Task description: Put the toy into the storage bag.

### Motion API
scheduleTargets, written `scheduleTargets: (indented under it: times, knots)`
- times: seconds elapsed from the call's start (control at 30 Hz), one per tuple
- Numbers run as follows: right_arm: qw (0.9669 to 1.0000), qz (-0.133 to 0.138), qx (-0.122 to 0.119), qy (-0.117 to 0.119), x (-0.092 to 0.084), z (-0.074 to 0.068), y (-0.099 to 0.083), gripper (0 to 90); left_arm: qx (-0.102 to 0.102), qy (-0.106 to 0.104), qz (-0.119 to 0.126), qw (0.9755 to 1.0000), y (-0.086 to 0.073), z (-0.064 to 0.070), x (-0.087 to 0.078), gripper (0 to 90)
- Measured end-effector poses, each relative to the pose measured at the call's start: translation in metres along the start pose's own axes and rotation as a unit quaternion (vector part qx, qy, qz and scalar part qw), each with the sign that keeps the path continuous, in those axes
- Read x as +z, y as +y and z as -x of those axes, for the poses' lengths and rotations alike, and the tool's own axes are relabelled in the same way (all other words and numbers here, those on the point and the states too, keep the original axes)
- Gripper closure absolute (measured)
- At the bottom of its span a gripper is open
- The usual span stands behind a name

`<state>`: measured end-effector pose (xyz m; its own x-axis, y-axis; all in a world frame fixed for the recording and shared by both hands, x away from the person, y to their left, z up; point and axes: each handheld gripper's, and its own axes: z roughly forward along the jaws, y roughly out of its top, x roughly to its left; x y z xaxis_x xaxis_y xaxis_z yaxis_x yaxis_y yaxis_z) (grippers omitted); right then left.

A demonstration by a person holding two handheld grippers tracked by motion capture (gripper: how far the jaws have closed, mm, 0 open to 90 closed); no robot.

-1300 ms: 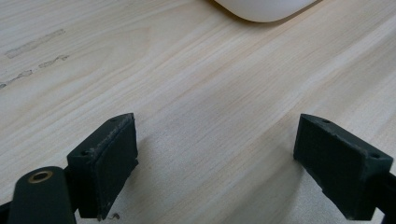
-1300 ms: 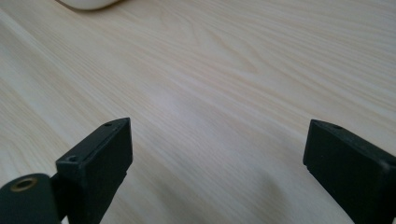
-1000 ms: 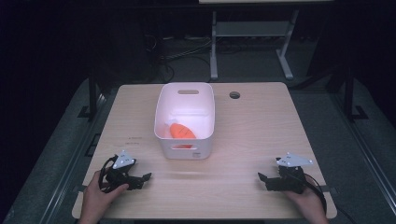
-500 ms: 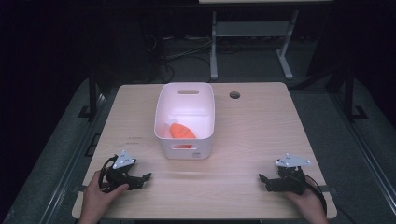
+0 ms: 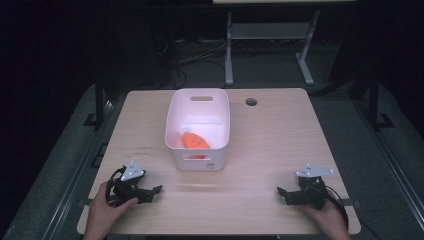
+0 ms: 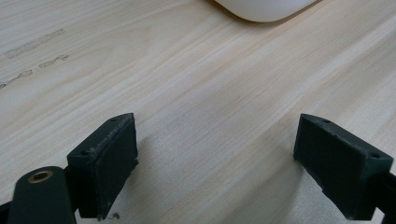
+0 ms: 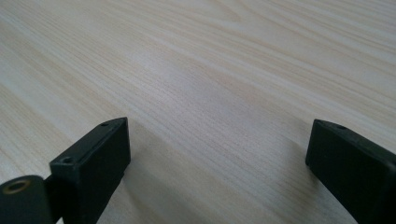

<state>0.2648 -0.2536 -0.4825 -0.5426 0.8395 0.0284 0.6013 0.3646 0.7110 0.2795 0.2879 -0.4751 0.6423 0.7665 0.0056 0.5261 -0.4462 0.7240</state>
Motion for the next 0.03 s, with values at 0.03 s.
scheduleTargets:
  times: [0.03]
  knots:
    - [1.0, 0.0, 0.0, 0.0, 0.0, 0.0, 0.0, 6.0, 0.0, 0.0, 0.0, 1.0, -0.0001, 0.0001, 0.0001, 12.6]
